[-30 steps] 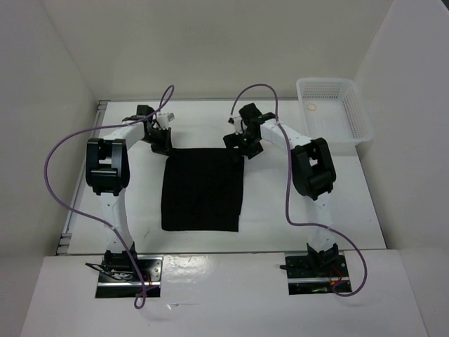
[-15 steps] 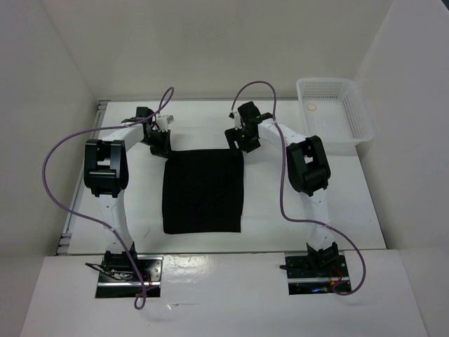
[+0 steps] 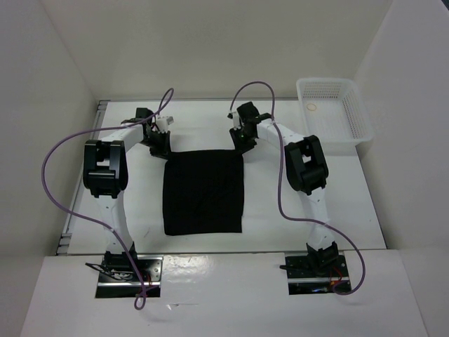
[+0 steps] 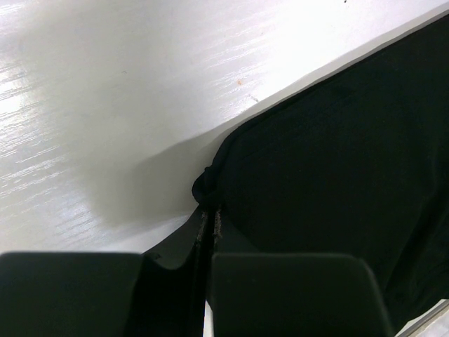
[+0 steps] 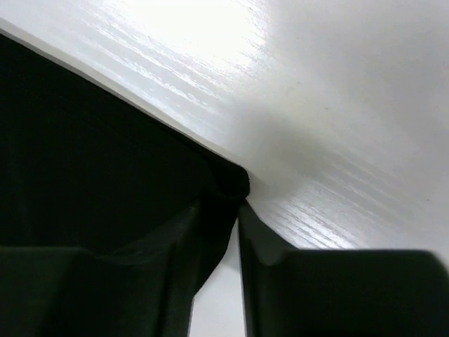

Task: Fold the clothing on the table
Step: Fold the skirt

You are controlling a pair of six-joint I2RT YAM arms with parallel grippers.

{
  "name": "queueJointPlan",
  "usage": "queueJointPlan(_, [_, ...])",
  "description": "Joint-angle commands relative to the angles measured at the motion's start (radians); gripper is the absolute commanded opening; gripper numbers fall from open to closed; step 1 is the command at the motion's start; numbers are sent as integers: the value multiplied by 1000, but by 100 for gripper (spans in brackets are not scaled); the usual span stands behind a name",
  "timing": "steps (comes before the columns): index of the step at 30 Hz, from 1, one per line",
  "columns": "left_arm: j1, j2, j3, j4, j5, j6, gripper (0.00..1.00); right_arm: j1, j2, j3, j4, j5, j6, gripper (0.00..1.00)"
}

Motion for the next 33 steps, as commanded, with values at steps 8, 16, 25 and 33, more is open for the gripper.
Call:
queueJointPlan(8, [-17, -12, 52, -56, 1, 84, 0, -2, 20, 37, 7, -16, -42, 0])
queueJointPlan(16, [-26, 26, 322, -111, -48, 96, 0, -37, 136, 425, -83, 128, -42, 0])
queueJointPlan(25, [-26, 4, 433, -153, -14, 120, 0, -48, 71, 517, -119, 234, -60, 0])
queueJointPlan(33, [-35, -257, 68, -131, -62, 254, 0, -10, -291, 54, -74, 190, -197, 0])
